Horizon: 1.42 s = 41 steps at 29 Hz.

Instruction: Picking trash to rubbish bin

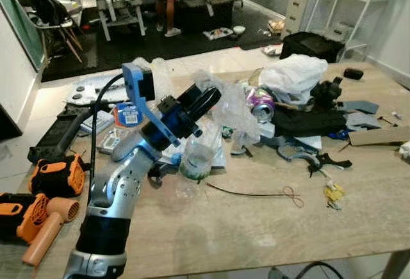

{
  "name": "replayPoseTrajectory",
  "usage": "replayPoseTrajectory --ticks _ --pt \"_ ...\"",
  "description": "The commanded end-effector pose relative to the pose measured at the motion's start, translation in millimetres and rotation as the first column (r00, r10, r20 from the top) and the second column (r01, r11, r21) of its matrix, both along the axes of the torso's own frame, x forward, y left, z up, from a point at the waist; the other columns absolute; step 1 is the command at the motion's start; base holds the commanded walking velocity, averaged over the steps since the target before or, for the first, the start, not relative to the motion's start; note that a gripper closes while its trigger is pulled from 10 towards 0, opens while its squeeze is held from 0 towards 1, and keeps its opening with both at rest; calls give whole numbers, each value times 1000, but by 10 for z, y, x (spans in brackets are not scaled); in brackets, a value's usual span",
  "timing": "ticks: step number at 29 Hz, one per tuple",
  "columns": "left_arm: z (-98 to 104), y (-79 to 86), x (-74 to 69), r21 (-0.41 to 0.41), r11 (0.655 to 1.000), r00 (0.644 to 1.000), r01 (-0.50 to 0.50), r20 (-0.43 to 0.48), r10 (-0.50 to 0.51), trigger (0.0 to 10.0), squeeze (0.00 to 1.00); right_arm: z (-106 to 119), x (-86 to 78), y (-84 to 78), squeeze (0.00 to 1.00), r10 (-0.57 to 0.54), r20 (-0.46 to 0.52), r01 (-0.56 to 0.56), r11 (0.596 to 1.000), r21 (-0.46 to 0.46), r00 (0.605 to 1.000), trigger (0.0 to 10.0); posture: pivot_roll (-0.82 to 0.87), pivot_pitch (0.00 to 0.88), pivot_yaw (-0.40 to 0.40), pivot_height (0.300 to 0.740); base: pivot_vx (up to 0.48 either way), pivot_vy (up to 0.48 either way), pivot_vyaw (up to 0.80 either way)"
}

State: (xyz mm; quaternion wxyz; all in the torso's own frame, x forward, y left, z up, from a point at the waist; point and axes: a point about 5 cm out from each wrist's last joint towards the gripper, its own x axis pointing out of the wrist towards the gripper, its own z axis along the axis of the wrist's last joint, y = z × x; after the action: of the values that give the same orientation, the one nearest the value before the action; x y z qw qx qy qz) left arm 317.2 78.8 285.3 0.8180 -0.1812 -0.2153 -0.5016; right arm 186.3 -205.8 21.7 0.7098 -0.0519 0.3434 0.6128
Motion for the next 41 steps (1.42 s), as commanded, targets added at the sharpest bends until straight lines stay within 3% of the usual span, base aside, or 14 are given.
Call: replayPoseTrajectory --ticks 1,9,15,17,18,22,23,26,30,32,33,39,40,41 --pt "-17 -7 -16 5 1000 1000 -3 -8 3 10000 0 124 -11 105 0 66 9 -66 997 43 998 10000 -183 190 58 740 0 0 0" --pt "-58 26 84 -11 995 992 -103 -77 102 10000 0 441 14 242 0 149 122 -152 988 14 981 10000 -184 197 54 740 0 0 0" --pt "-80 32 106 3 993 989 -116 -92 115 10000 0 1060 138 429 0 49 249 -127 943 308 967 10000 -181 199 58 740 0 0 0" --pt "-77 34 107 3 994 989 -113 -93 113 10000 0 1387 254 442 0 -58 324 -107 875 471 944 10000 -180 198 58 740 0 0 0" --pt "-72 36 108 4 993 989 -114 -92 114 10000 0 1662 398 394 0 -207 392 -71 805 589 897 10000 -180 200 56 740 0 0 0" --pt "-71 41 111 3 993 989 -116 -93 116 10000 0 1900 538 279 0 -358 434 -33 739 673 827 10000 -180 198 56 740 0 0 0" --pt "-76 43 111 6 993 989 -118 -93 118 10000 0 2002 592 218 1000 -415 440 -17 711 703 796 10000 -177 198 53 740 0 0 0" --pt "-87 51 107 10 993 988 -122 -92 122 10000 0 2312 691 55 1000 -566 454 2 627 779 688 10000 -176 197 52 740 0 0 0" --pt "-92 58 104 13 992 988 -124 -92 124 10000 0 2472 700 -32 1000 -609 489 0 626 780 625 10000 -169 194 51 740 0 0 0" --pt "-88 62 100 12 992 988 -122 -92 122 10000 0 2505 724 -35 1000 -587 572 36 715 698 572 10000 -167 191 50 740 0 0 0" --pt "-84 58 91 11 993 989 -116 -90 117 10000 0 2501 773 -4 1000 -547 652 78 794 604 525 10000 -168 191 48 740 0 0 0" --pt "-80 26 71 8 995 991 -102 -89 102 10000 0 2372 875 164 1000 -432 761 126 895 428 485 10000 -167 189 48 740 0 0 0" --pt "-76 17 62 4 995 991 -96 -89 96 10000 0 2346 901 189 0 -419 775 138 904 404 474 10000 -163 189 47 740 0 0 0" --pt "-72 8 53 1 996 992 -89 -89 89 10000 0 2330 938 207 0 -424 780 157 904 398 460 10000 -163 189 47 740 0 0 0"
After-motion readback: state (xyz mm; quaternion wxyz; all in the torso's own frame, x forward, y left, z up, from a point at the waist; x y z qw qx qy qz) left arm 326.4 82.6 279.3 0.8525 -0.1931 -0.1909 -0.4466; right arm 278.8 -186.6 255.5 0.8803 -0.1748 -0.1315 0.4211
